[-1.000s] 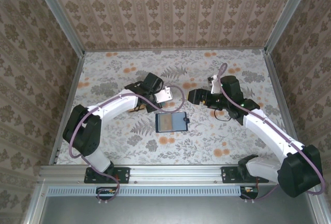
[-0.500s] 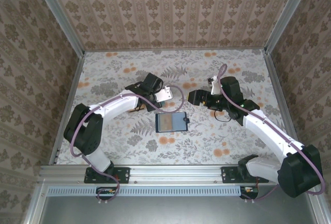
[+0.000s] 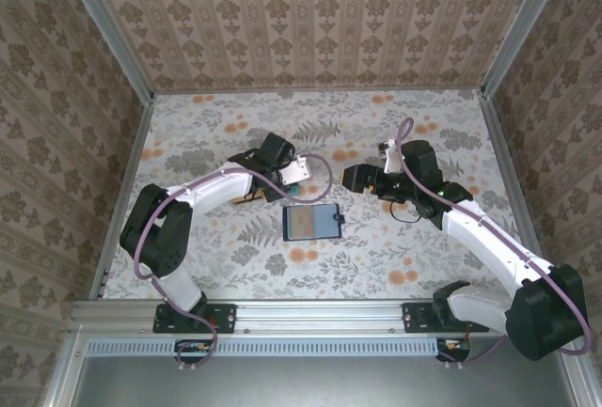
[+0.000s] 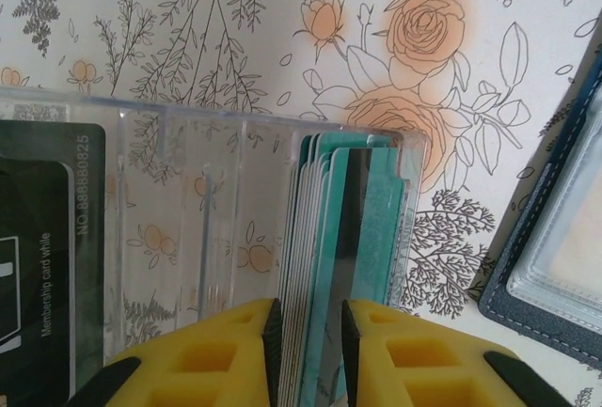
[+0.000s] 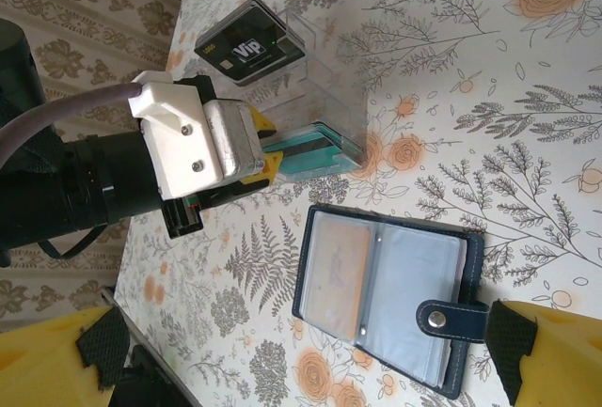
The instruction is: Take the credit cards out of the card holder
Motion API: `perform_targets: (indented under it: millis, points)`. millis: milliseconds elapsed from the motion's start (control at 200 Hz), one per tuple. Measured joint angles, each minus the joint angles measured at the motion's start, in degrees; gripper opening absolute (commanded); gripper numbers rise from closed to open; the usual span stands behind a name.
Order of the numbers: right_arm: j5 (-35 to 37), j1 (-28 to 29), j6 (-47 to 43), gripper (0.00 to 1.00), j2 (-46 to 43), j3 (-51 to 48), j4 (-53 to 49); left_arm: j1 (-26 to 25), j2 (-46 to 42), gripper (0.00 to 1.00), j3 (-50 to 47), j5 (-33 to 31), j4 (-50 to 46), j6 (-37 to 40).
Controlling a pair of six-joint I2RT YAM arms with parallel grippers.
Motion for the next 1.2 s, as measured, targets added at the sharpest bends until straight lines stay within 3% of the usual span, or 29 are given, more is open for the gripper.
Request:
perform_targets:
  millis: [125,310,550,740,955,1200]
  points:
    - [0.0,0.0,0.0,1.0,0.0,-0.1,0.0,0.0,0.0,0.3,0.0,-0.2,0.0,-0.4]
    - [0.0,0.0,0.0,0.97,0.0,-0.1,0.0,0.5,-0.5,0.42,0.0,-0.3,0.0,-3.4]
    - [0.1,0.9,-0.4,0.78,0.6,-0.1,0.0,3.5,-8.4,0.51,-0.1,0.8,0.3,-13.0]
    - [3.5,6.2,-3.1,0.6,4.9,0.0,-2.2,4.7,-16.9,0.51,-2.3,3.7,1.3,-26.1]
    - [8.2,11.7,-5.7,0.48,11.8,0.0,-4.5,4.9,-23.9,0.51,-6.0,6.9,1.4,-44.5]
    - [12.9,15.1,-6.1,0.36,20.8,0.3,-5.0,4.9,-29.7,0.42,-19.2,12.5,7.1,-65.1]
